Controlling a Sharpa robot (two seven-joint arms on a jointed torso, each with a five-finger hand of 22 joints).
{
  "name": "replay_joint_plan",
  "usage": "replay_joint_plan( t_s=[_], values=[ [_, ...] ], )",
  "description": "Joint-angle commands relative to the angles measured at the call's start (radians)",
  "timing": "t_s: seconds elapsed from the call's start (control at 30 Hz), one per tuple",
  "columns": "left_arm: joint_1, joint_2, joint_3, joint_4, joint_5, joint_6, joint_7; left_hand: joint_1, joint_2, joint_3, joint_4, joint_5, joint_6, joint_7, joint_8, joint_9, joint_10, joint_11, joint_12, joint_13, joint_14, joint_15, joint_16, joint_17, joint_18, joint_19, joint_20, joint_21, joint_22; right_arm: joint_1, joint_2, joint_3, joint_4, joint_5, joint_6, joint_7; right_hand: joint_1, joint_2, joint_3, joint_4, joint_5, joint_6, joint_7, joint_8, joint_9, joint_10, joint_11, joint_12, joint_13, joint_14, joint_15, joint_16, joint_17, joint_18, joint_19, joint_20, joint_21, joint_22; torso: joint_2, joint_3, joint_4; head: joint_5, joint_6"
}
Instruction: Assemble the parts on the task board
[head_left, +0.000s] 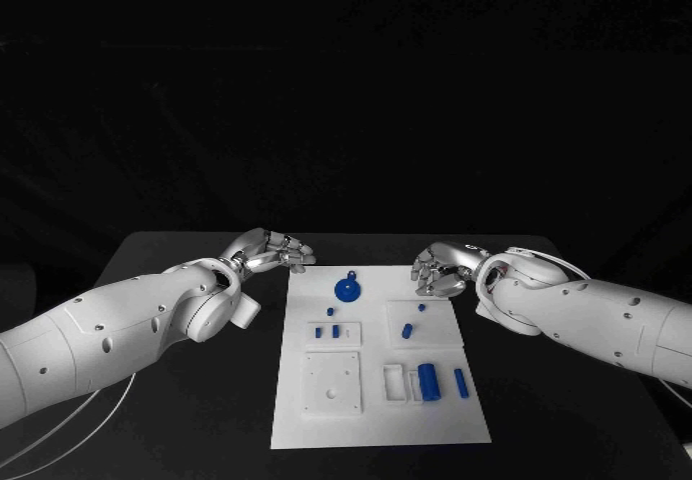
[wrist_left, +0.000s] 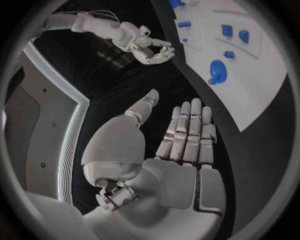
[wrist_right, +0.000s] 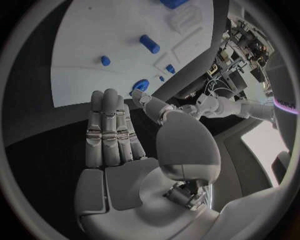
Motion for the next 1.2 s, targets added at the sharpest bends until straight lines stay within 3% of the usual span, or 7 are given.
replay_joint_plan(
  t_s=[0.03, 0.27, 0.4, 0.5, 0.73, 0.97, 1.2],
  values=[
    [-0.001, -0.014, 0.000, 0.028, 0.054, 0.046, 0.050, 0.013, 0.002, -0.008, 0.001, 0.002, -0.008, 0.002, 0.007, 0.001, -0.007, 0.002, 0.007, -0.004, -0.002, 0.001, -0.013, -0.002, 0.015, 0.003, 0.006, -0.006, -0.001, -0.012, -0.001, -0.001, 0.009, -0.183, -0.046, -0.063, 0.015, -0.007, 0.026, 0.009, -0.006, 0.006, -0.001, -0.001, -0.001, 0.002, 0.002, -0.010, -0.008, 0.012, 0.001, 0.008, 0.009, 0.014, 0.013, -0.004, 0.010, 0.009, -0.014, 0.0039, -0.0004, -0.005, -0.006],
    [-0.001, -0.045, 0.000, 0.079, 0.070, 0.034, 0.051, 0.018, 0.006, -0.012, 0.001, 0.002, -0.007, 0.005, 0.010, 0.001, -0.003, 0.005, 0.010, -0.007, 0.006, 0.002, -0.020, -0.002, 0.018, 0.006, 0.008, -0.009, -0.001, -0.047, 0.015, -0.004, -0.010, -0.240, -0.096, -0.103, 0.025, -0.041, 0.073, 0.032, -0.036, -0.003, 0.004, -0.013, -0.007, -0.028, 0.012, -0.043, -0.032, 0.020, 0.009, 0.015, 0.024, 0.014, 0.024, -0.011, 0.019, 0.019, -0.027, 0.0112, 0.0017, -0.012, -0.018],
    [-0.001, -0.053, 0.000, 0.094, 0.086, 0.031, 0.049, 0.020, 0.006, -0.016, 0.002, 0.002, -0.006, 0.007, 0.012, 0.000, 0.000, 0.008, 0.012, -0.011, -0.005, 0.008, -0.038, -0.006, 0.020, 0.006, 0.012, -0.014, -0.001, -0.058, 0.027, -0.004, -0.038, -0.233, -0.108, -0.098, 0.033, -0.069, 0.092, 0.048, -0.043, -0.014, 0.009, -0.021, -0.013, -0.048, 0.017, -0.057, -0.046, 0.038, 0.013, 0.034, 0.038, 0.014, 0.045, -0.019, 0.034, 0.029, -0.021, 0.0179, 0.0143, -0.023, -0.011],
    [-0.001, -0.054, 0.000, 0.099, 0.090, 0.033, 0.047, 0.020, 0.006, -0.018, 0.002, 0.002, -0.006, 0.009, 0.012, 0.000, 0.000, 0.010, 0.012, -0.013, -0.006, 0.010, -0.044, -0.006, 0.022, 0.006, 0.014, -0.016, -0.001, -0.067, 0.033, -0.004, -0.048, -0.229, -0.120, -0.091, 0.039, -0.079, 0.096, 0.058, -0.044, -0.017, 0.011, -0.025, -0.016, -0.051, 0.018, -0.057, -0.056, 0.051, 0.013, 0.054, 0.054, 0.014, 0.062, -0.028, 0.051, 0.043, -0.022, 0.0201, 0.0160, -0.024, -0.012],
    [-0.001, -0.054, 0.000, 0.103, 0.100, 0.030, 0.046, 0.021, 0.006, -0.022, 0.003, 0.002, -0.007, 0.016, 0.014, -0.002, -0.001, 0.017, 0.013, -0.019, -0.008, 0.016, -0.057, -0.006, 0.026, 0.004, 0.020, -0.021, 0.000, -0.107, 0.051, -0.003, -0.091, -0.217, -0.136, -0.077, 0.052, -0.088, 0.097, 0.067, -0.042, -0.023, 0.014, -0.030, -0.025, -0.062, 0.017, -0.056, -0.082, 0.086, 0.012, 0.155, 0.118, 0.014, 0.120, -0.064, 0.128, 0.078, -0.019, 0.0220, 0.0169, -0.020, -0.015],
    [-0.001, -0.055, 0.000, 0.099, 0.104, 0.031, 0.044, 0.020, 0.007, -0.025, 0.003, 0.002, -0.006, 0.019, 0.015, -0.003, -0.002, 0.023, 0.012, -0.023, -0.007, 0.020, -0.064, -0.005, 0.029, 0.003, 0.024, -0.024, 0.001, -0.119, 0.061, -0.003, -0.100, -0.211, -0.142, -0.069, 0.054, -0.085, 0.099, 0.069, -0.041, -0.018, 0.013, -0.029, -0.030, -0.053, 0.014, -0.054, -0.099, 0.086, 0.009, 0.237, 0.159, 0.014, 0.136, -0.085, 0.207, 0.078, -0.017, 0.0247, 0.0168, -0.016, -0.017],
    [-0.001, -0.054, 0.000, 0.097, 0.111, 0.034, 0.043, 0.020, 0.008, -0.026, 0.004, 0.002, -0.007, 0.020, 0.015, -0.004, -0.003, 0.026, 0.013, -0.024, -0.005, 0.022, -0.066, -0.004, 0.031, 0.003, 0.026, -0.025, 0.002, -0.124, 0.061, -0.003, -0.103, -0.211, -0.140, -0.066, 0.052, -0.075, 0.110, 0.073, -0.040, -0.003, 0.007, -0.021, -0.029, -0.031, 0.008, -0.048, -0.103, 0.083, 0.003, 0.282, 0.173, 0.014, 0.137, -0.096, 0.261, 0.078, -0.017, 0.0235, 0.0168, -0.016, -0.019]
  ],
)
